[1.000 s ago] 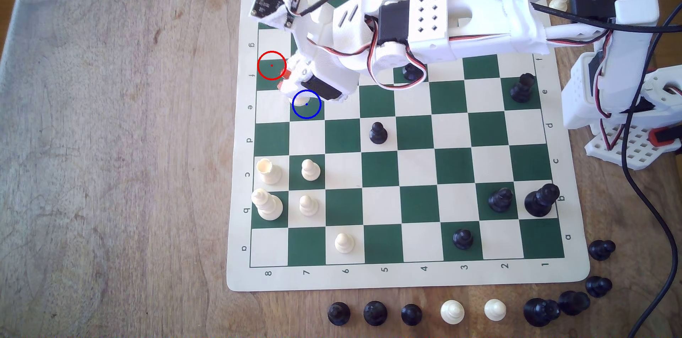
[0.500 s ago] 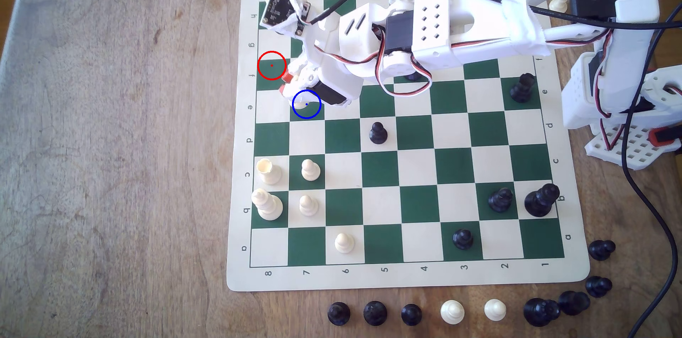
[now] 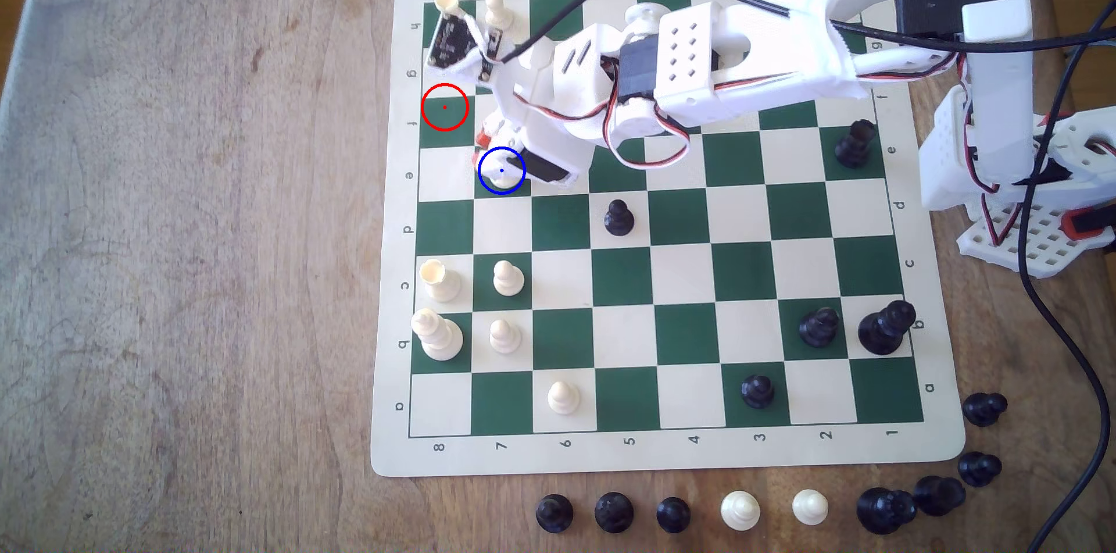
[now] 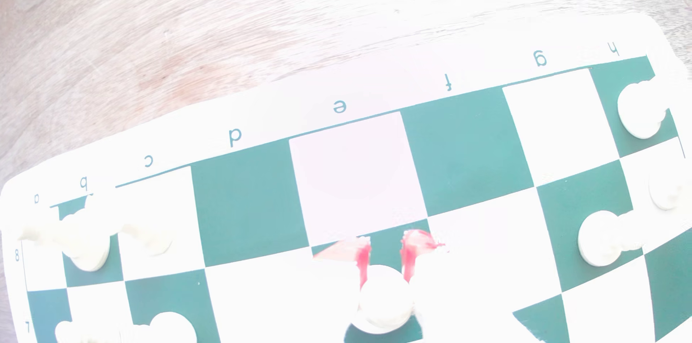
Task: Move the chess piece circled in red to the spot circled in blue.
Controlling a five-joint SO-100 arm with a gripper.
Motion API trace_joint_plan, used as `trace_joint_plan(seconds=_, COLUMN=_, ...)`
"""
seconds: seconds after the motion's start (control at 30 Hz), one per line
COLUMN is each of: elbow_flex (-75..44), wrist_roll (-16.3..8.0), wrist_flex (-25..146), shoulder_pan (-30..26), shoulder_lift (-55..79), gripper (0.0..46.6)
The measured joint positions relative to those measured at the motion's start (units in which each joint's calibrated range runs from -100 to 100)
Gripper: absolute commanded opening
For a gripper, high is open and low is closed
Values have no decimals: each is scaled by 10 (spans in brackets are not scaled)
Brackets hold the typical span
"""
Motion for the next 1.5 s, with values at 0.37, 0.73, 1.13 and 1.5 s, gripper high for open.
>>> trace_joint_plan(seconds=0.37, elbow_flex=-10, wrist_roll=2, wrist_flex=0, shoulder_pan=2, shoulder_lift=6, gripper=24)
trace_joint_plan(seconds=0.73, elbow_flex=-10, wrist_roll=2, wrist_flex=0, shoulder_pan=2, shoulder_lift=6, gripper=138)
trace_joint_plan(seconds=1.13, elbow_flex=-10, wrist_roll=2, wrist_flex=14, shoulder_pan=-2, shoulder_lift=6, gripper=155)
trace_joint_plan(seconds=1.5, elbow_flex=-13, wrist_roll=2, wrist_flex=14, shoulder_pan=-2, shoulder_lift=6, gripper=169)
